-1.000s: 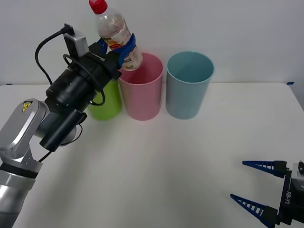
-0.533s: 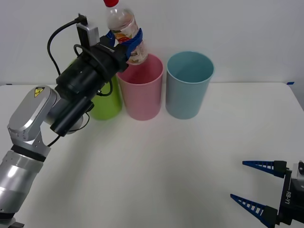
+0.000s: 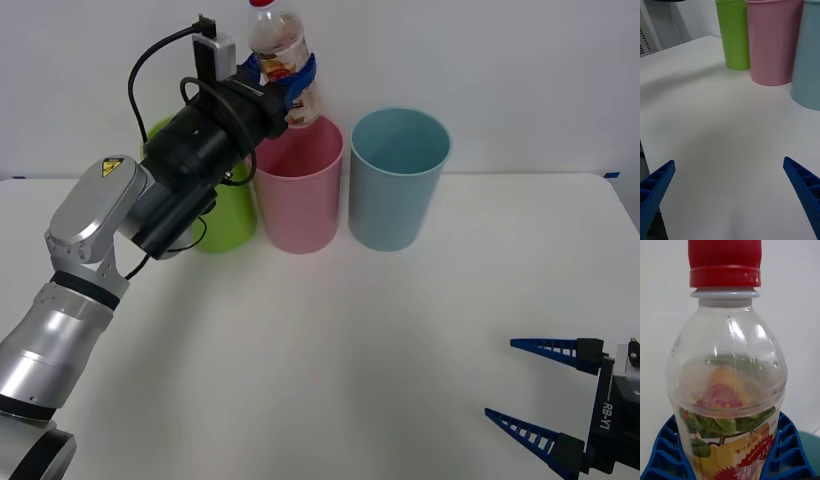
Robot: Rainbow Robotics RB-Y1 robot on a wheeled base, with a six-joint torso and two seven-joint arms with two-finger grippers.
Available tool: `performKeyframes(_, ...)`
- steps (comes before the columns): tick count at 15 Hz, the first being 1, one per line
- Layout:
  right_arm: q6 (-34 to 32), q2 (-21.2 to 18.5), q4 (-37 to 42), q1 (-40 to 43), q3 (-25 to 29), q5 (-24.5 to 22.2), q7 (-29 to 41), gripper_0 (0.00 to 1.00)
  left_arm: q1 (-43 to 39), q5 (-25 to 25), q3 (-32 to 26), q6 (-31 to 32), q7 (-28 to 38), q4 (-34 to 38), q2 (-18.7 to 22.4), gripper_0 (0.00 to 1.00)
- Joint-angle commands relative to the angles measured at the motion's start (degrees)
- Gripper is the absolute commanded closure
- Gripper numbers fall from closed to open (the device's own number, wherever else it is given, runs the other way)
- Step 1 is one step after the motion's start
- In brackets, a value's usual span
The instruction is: Put cans in the blue bin and PET bottles in the pink bin and trash in the green bin.
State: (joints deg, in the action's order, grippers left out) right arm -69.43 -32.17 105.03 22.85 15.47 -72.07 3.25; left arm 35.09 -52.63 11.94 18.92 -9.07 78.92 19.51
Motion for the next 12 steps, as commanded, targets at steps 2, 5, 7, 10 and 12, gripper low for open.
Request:
performKeyframes(2,0.0,0.0,0.0,0.0,0.0,0.0,0.0,0.0,1.2,-0.3,0.3,0.2,0.1,-1.7,-0.4,1.0)
performKeyframes(5,0.0,0.0,0.0,0.0,0.0,0.0,0.0,0.0,1.4,-0.5,0.3,0.2,0.3,-1.8,-0.4,0.99)
performKeyframes(7,0.0,0.0,0.0,0.0,0.0,0.0,0.0,0.0,1.4,-0.5,0.3,0.2,0.5,-1.8,-0.4,0.9)
performKeyframes(10,0.0,0.0,0.0,0.0,0.0,0.0,0.0,0.0,1.4,-0.4,0.3,0.2,0.9,-1.8,-0.4,0.61)
performKeyframes(12,0.0,0.0,0.0,0.0,0.0,0.0,0.0,0.0,1.5,-0.3,0.3,0.2,1.2,-1.8,-0.4,0.19)
